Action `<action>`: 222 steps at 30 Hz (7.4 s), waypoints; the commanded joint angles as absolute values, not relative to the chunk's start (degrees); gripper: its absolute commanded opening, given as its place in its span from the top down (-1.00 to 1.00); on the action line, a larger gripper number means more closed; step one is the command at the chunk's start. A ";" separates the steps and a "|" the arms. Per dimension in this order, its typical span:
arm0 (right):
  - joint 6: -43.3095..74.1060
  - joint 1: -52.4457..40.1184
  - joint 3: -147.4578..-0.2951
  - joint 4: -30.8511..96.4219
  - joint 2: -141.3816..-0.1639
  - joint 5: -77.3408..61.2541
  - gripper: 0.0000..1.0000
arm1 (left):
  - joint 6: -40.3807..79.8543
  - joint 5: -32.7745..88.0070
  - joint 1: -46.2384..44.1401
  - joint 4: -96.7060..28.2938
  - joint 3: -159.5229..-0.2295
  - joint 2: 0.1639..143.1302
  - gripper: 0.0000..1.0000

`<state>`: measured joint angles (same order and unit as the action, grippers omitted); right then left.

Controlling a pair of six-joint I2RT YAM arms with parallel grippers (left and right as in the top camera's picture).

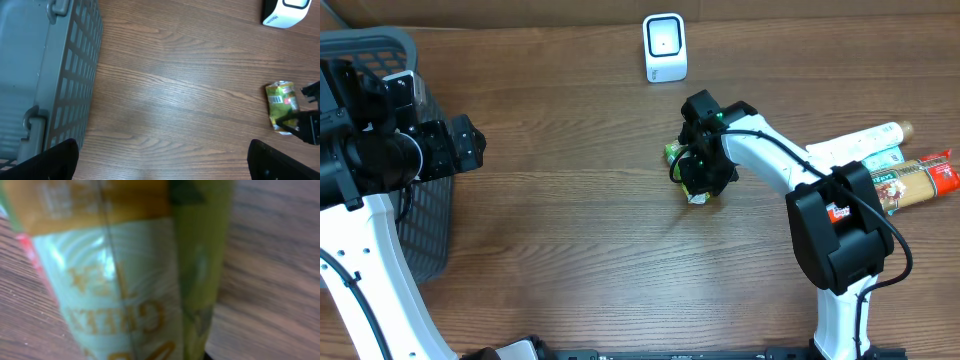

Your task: Scan the item barcode

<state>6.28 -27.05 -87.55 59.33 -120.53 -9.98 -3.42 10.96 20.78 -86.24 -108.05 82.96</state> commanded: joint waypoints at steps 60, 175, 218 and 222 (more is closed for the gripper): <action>-54.48 -26.81 -119.22 1.54 -141.10 44.34 0.93 | -4.51 11.44 20.99 -86.37 -108.42 83.15 -0.99; -54.08 -27.00 -118.52 -7.51 -145.36 50.35 0.93 | -4.54 11.44 20.99 -86.35 -108.42 83.15 -0.98; 14.22 -26.30 -118.52 69.93 -109.10 8.93 0.93 | -4.54 11.44 20.99 -86.35 -108.42 83.15 -0.99; 24.10 -17.19 -117.34 79.40 -109.21 5.82 0.93 | -4.54 11.46 20.99 -86.35 -108.42 83.15 -0.99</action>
